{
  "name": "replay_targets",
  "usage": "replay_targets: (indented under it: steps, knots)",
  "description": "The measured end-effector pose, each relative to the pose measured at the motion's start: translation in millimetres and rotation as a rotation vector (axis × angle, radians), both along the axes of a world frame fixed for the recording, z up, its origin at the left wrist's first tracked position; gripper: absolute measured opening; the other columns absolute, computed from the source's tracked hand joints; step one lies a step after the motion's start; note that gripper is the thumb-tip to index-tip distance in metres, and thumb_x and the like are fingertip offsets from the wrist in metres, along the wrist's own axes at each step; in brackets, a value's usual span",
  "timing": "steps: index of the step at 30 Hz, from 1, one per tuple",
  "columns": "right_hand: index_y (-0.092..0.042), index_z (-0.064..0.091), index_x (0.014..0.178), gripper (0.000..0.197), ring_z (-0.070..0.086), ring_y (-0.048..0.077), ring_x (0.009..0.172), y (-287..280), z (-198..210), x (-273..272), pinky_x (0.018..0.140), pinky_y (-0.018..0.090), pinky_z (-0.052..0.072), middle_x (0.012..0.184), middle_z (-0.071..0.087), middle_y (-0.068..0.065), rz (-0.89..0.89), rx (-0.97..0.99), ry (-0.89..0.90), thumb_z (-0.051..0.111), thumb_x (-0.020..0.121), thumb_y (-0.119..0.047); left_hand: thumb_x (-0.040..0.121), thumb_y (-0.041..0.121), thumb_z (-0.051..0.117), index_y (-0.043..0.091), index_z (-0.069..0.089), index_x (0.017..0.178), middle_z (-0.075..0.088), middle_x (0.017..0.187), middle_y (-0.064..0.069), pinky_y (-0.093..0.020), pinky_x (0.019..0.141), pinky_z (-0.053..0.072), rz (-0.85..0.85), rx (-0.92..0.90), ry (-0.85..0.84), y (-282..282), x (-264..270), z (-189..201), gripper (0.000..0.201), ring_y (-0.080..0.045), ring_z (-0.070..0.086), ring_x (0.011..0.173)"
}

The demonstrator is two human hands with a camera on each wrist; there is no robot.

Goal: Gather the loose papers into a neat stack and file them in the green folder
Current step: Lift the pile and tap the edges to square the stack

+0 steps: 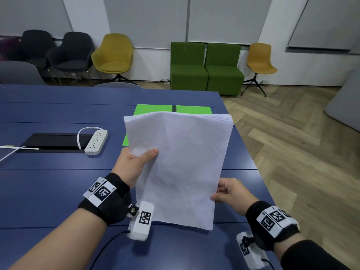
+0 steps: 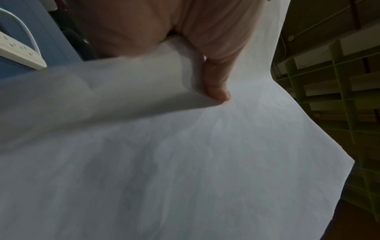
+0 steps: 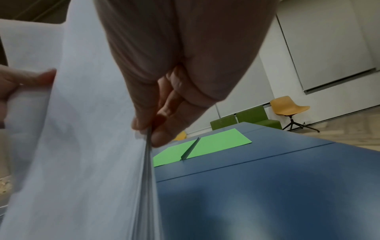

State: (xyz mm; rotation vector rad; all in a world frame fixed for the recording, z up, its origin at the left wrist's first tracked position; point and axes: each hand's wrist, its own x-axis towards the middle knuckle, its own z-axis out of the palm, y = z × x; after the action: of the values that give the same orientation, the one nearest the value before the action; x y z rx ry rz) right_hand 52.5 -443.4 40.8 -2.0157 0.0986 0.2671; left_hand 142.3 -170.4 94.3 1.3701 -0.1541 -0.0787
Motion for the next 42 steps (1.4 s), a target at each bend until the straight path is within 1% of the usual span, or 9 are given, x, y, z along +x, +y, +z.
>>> replay_targets:
  steps: [5, 9, 16, 22, 26, 30, 36, 40, 42]
  knots:
    - [-0.034, 0.071, 0.086, 0.044, 0.072, 0.012, 0.081, 1, -5, 0, 0.082, 0.03, 0.058, 0.092, 0.077, 0.002, 0.003, -0.081, -0.041, 0.062, 0.075, 0.007, 0.076, 0.011, 0.073, 0.018, 0.076, 0.08, 0.078, 0.084, 0.005, -0.027, 0.077, 0.058, 0.015, 0.024, 0.011, -2, -2, -2, 0.009, -0.013, 0.072, 0.082]
    - [-0.022, 0.069, 0.084, 0.027, 0.072, 0.018, 0.084, -1, -6, 7, 0.083, 0.037, 0.058, 0.089, 0.076, 0.003, -0.076, -0.156, -0.08, 0.065, 0.072, 0.002, 0.078, 0.008, 0.073, 0.023, 0.077, 0.074, 0.077, 0.08, 0.011, -0.019, 0.072, 0.057, 0.023, 0.057, -0.057, -6, -8, 2, 0.015, -0.005, 0.071, 0.078]
    - [-0.02, 0.068, 0.087, 0.034, 0.069, -0.004, 0.077, 8, 47, 15, 0.069, 0.012, 0.051, 0.079, 0.075, -0.015, -0.138, 0.256, -0.266, 0.071, 0.074, 0.011, 0.083, -0.005, 0.063, 0.02, 0.069, 0.079, 0.075, 0.07, 0.014, -0.014, 0.063, 0.054, -0.009, 0.042, -0.106, -17, -17, 5, 0.026, 0.001, 0.069, 0.067]
    - [-0.027, 0.076, 0.09, 0.033, 0.071, 0.017, 0.092, 6, 78, 19, 0.085, 0.034, 0.057, 0.096, 0.076, -0.001, -0.113, 0.486, -0.373, 0.085, 0.059, -0.023, 0.062, 0.017, 0.08, 0.028, 0.077, 0.08, 0.077, 0.082, 0.01, -0.017, 0.07, 0.054, -0.155, 0.076, -0.115, -10, -8, 3, 0.021, -0.004, 0.071, 0.079]
    - [-0.025, 0.076, 0.092, 0.03, 0.069, 0.024, 0.097, 13, 58, 21, 0.094, 0.052, 0.051, 0.102, 0.075, 0.006, -0.208, 0.501, -0.32, 0.08, 0.067, -0.008, 0.053, 0.027, 0.08, 0.031, 0.076, 0.086, 0.077, 0.091, 0.005, -0.032, 0.081, 0.054, -0.195, 0.109, -0.031, -11, -8, -11, 0.033, -0.013, 0.071, 0.087]
    - [-0.023, 0.077, 0.085, 0.024, 0.071, 0.02, 0.09, 16, 68, 21, 0.091, 0.047, 0.052, 0.094, 0.076, 0.002, -0.218, 0.472, -0.347, 0.074, 0.074, -0.001, 0.052, 0.025, 0.081, 0.032, 0.076, 0.087, 0.077, 0.093, 0.005, -0.036, 0.085, 0.052, -0.163, 0.066, -0.07, -18, -9, 0, 0.037, -0.015, 0.07, 0.091]
    - [-0.016, 0.076, 0.094, 0.057, 0.07, 0.024, 0.089, -2, 78, 14, 0.084, 0.038, 0.055, 0.096, 0.076, 0.008, -0.135, 0.57, -0.373, 0.093, 0.044, -0.036, 0.04, 0.041, 0.092, 0.025, 0.077, 0.092, 0.077, 0.092, 0.004, -0.024, 0.076, 0.056, -0.279, 0.015, -0.147, -9, -6, 21, 0.057, -0.01, 0.071, 0.087]
    - [-0.023, 0.075, 0.097, 0.033, 0.069, 0.025, 0.097, 6, 71, 13, 0.097, 0.05, 0.049, 0.102, 0.075, 0.006, -0.155, 0.525, -0.379, 0.079, 0.066, -0.014, 0.042, 0.045, 0.091, 0.023, 0.075, 0.092, 0.077, 0.094, 0.003, -0.024, 0.076, 0.055, -0.222, 0.044, -0.142, -18, -9, 19, 0.057, -0.011, 0.071, 0.088]
    - [-0.024, 0.074, 0.099, 0.035, 0.068, 0.025, 0.098, 6, 76, 13, 0.097, 0.049, 0.049, 0.103, 0.075, 0.006, -0.124, 0.522, -0.376, 0.082, 0.065, -0.021, 0.042, 0.043, 0.091, 0.023, 0.076, 0.093, 0.077, 0.094, 0.001, -0.027, 0.077, 0.056, -0.206, 0.03, -0.145, -17, -9, 21, 0.057, -0.014, 0.071, 0.089]
